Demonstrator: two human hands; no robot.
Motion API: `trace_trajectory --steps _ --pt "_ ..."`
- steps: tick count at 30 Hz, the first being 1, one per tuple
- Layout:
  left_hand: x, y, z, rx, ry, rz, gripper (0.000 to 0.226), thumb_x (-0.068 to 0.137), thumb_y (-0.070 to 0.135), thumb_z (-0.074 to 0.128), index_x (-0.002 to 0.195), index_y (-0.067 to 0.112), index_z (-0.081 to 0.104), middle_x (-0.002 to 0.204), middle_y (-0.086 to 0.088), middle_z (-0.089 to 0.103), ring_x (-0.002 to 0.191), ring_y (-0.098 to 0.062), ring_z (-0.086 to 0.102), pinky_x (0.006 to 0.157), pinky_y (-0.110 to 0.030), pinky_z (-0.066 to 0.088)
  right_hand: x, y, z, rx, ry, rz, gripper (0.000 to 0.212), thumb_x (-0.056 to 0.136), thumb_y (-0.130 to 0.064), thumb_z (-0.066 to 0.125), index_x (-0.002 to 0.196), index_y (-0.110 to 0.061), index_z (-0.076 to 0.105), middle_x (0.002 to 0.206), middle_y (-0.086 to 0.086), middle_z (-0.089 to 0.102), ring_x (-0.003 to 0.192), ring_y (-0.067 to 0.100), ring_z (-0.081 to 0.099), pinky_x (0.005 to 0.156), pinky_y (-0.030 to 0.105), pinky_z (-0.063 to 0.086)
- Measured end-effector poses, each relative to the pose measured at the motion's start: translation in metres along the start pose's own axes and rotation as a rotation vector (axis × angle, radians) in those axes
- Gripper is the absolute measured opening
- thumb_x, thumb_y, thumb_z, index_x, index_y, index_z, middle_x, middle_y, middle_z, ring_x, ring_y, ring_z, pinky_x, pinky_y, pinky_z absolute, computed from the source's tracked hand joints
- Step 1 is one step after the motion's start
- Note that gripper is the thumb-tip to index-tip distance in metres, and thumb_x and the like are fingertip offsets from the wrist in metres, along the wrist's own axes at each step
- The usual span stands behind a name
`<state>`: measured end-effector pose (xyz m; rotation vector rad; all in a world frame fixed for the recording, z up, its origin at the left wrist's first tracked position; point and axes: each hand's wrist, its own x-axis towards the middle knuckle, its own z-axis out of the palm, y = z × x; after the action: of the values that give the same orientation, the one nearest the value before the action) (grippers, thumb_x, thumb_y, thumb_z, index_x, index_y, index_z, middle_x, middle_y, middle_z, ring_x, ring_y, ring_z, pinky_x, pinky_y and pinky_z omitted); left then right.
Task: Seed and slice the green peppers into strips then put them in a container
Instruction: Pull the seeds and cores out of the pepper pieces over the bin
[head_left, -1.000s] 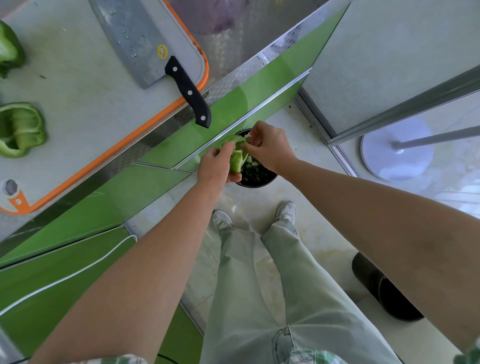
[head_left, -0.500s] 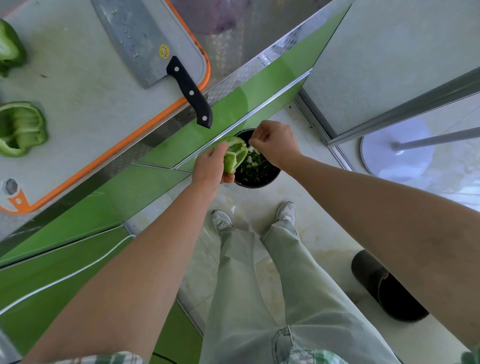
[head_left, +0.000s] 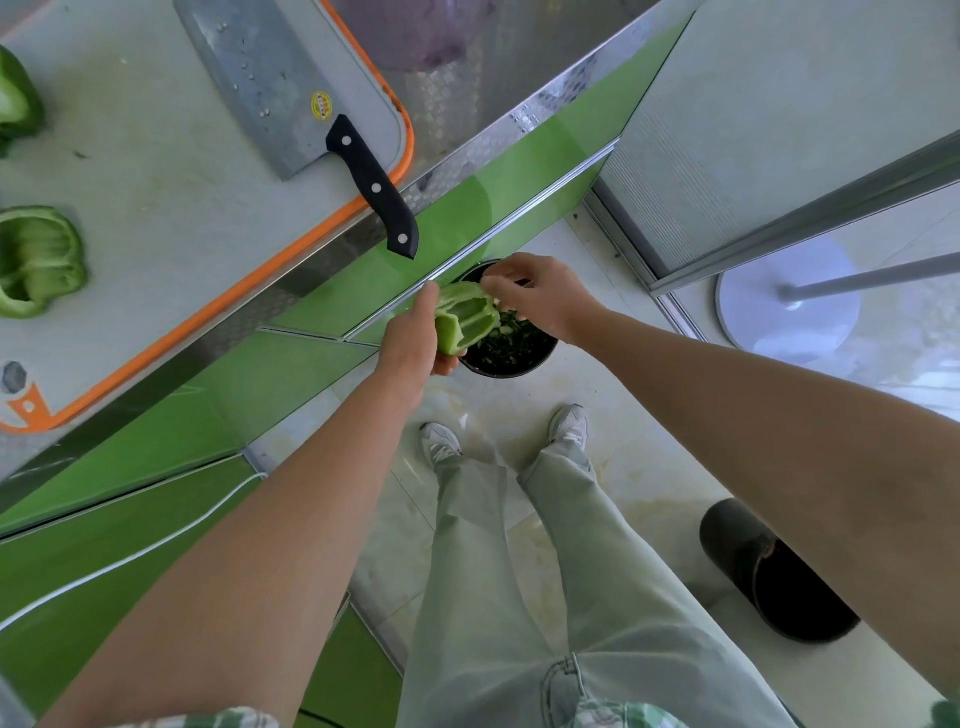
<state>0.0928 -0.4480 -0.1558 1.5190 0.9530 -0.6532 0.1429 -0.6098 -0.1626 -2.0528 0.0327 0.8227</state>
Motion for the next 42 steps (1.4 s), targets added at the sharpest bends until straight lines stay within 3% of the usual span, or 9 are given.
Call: trace_trajectory --steps 3,7,10,14,21,28,33,38,42 --pt "-0.002 -0.001 0.001 -0.005 -0.085 -0.025 0.07 0.098 0.063 0.026 0.107 0.006 0.065 0.078 -0.018 0.067 0.049 -0.017 0.052 0.045 -0.024 0.04 0.0 -0.007 0.006 -0.044 -0.13 -0.028 0.034 0.09 -0.028 0.064 0.121 -0.015 0.06 0.106 0.0 0.063 0.07 0.009 0.064 0.062 0.014 0.053" --pt "-0.005 -0.004 0.0 -0.039 -0.148 0.146 0.052 0.096 0.054 0.04 0.107 0.007 0.06 0.084 -0.011 0.065 0.063 -0.015 0.056 0.057 -0.027 0.046 0.002 -0.007 0.011 -0.046 0.038 0.067 0.017 0.089 -0.015 0.057 0.104 -0.01 0.063 0.075 -0.001 0.065 0.045 0.002 0.063 0.045 0.009 0.042" --pt "-0.002 -0.01 0.0 -0.007 -0.13 0.258 0.037 0.098 0.03 0.052 0.122 0.002 0.052 0.108 -0.014 0.066 0.082 -0.016 0.063 0.066 -0.026 0.052 -0.001 -0.01 0.011 -0.022 -0.026 0.156 0.018 0.091 -0.016 0.051 0.091 -0.003 0.063 0.067 0.007 0.07 0.05 0.007 0.067 0.056 0.022 0.047" --pt "-0.004 -0.01 -0.005 -0.023 -0.069 0.276 0.031 0.105 0.024 0.043 0.118 -0.001 0.053 0.098 -0.011 0.063 0.072 -0.017 0.061 0.066 -0.027 0.053 0.0 -0.009 0.007 0.24 -0.099 0.281 0.025 0.095 -0.006 0.042 0.088 0.006 0.062 0.067 0.013 0.07 0.054 0.02 0.068 0.063 0.035 0.058" --pt "-0.005 -0.004 -0.01 -0.081 -0.141 0.186 0.02 0.102 0.018 0.037 0.109 0.003 0.048 0.085 -0.014 0.057 0.061 -0.02 0.055 0.056 -0.029 0.048 0.008 -0.005 -0.001 0.049 0.001 0.162 0.024 0.085 -0.028 0.07 0.105 -0.015 0.071 0.098 0.003 0.071 0.087 0.017 0.064 0.062 0.019 0.047" --pt "-0.01 0.004 -0.006 -0.014 -0.186 0.169 0.052 0.089 0.03 0.04 0.121 -0.01 0.047 0.088 -0.022 0.056 0.06 -0.021 0.055 0.05 -0.028 0.045 0.009 -0.008 0.003 0.176 -0.083 0.111 0.017 0.089 -0.017 0.066 0.1 -0.004 0.068 0.077 0.001 0.068 0.066 0.01 0.062 0.059 0.016 0.051" --pt "-0.011 0.005 -0.005 0.009 -0.192 0.193 0.015 0.098 0.021 0.038 0.099 0.008 0.046 0.091 -0.021 0.056 0.061 -0.022 0.055 0.053 -0.031 0.043 0.005 -0.007 0.002 0.135 -0.126 0.027 0.024 0.085 -0.03 0.071 0.102 -0.014 0.067 0.089 -0.001 0.07 0.078 0.009 0.065 0.071 0.021 0.054" --pt "-0.013 0.006 -0.004 0.045 -0.187 0.202 0.013 0.099 0.02 0.038 0.097 0.01 0.046 0.085 -0.016 0.058 0.062 -0.022 0.055 0.053 -0.032 0.043 0.007 -0.013 0.002 0.101 -0.067 0.04 0.015 0.091 -0.007 0.055 0.098 -0.012 0.067 0.082 0.0 0.067 0.069 0.006 0.061 0.065 0.019 0.053" --pt "-0.015 0.007 -0.002 0.082 -0.181 0.209 0.014 0.098 0.021 0.038 0.1 0.01 0.046 0.087 -0.017 0.059 0.064 -0.023 0.055 0.056 -0.033 0.042 0.002 -0.012 0.002 0.022 -0.121 -0.008 0.018 0.089 -0.021 0.062 0.106 -0.015 0.065 0.097 0.003 0.069 0.079 0.011 0.063 0.075 0.026 0.056"
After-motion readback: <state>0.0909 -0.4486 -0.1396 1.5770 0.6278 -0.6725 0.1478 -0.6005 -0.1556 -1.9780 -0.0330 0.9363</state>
